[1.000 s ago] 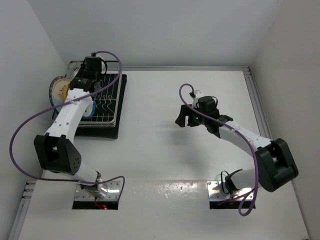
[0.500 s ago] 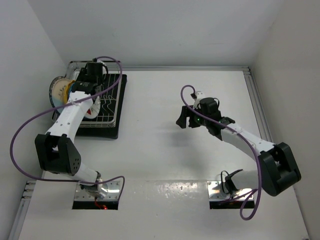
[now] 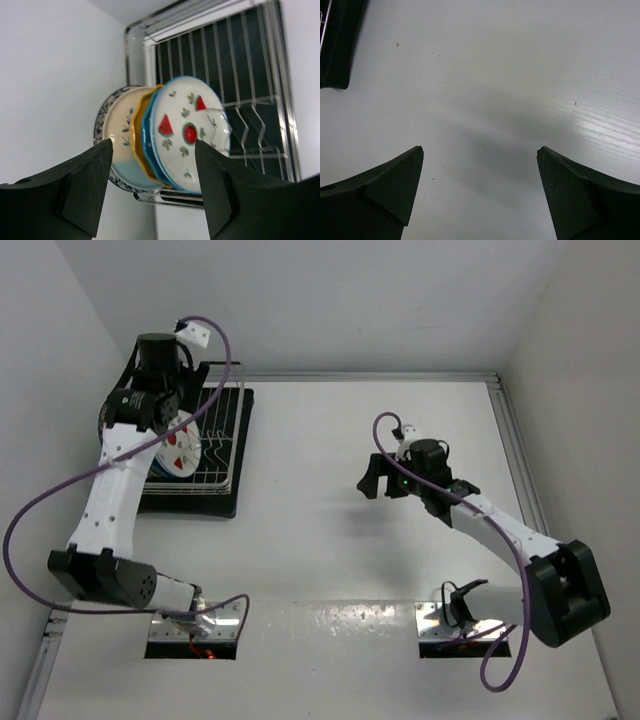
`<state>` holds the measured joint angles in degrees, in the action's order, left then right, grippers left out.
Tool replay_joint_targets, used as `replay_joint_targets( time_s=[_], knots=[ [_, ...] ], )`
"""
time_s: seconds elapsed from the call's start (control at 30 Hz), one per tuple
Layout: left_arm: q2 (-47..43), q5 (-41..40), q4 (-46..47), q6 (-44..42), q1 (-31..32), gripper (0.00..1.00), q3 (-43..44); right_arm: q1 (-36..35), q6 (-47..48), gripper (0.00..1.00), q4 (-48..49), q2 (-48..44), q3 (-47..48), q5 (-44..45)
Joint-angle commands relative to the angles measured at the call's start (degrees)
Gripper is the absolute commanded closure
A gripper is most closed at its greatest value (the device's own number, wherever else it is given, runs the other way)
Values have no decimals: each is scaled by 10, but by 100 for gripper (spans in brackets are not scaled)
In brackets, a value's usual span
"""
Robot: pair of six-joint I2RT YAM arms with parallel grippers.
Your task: Load the plates into the dish rack
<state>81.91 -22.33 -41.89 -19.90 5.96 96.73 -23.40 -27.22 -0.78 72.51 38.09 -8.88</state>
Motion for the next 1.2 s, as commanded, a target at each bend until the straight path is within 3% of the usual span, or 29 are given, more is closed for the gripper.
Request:
replay_joint_targets(
  time_s=[0.0, 0.17, 0.33, 0.5, 0.67, 1.17],
  knots=[
    [-81, 111, -37, -58, 17, 29, -56, 18, 8, 5, -21, -53, -10, 15],
    [-201, 142, -51, -97, 22, 29, -220, 25, 12, 0, -85, -107, -25, 82],
    [-373, 204, -51, -148, 22, 32, -477, 24, -8, 0, -171, -189, -60, 132],
    [-495, 221, -7, -122, 22, 32, -632, 23, -36, 0, -201, -275, -132, 158],
    [-534, 135, 68, -72, 22, 32, -682, 24, -78, 0, -209, -351, -201, 184],
    [-541, 163, 68, -89, 22, 32, -695, 22, -110, 0, -244, -410, -237, 212]
  ],
)
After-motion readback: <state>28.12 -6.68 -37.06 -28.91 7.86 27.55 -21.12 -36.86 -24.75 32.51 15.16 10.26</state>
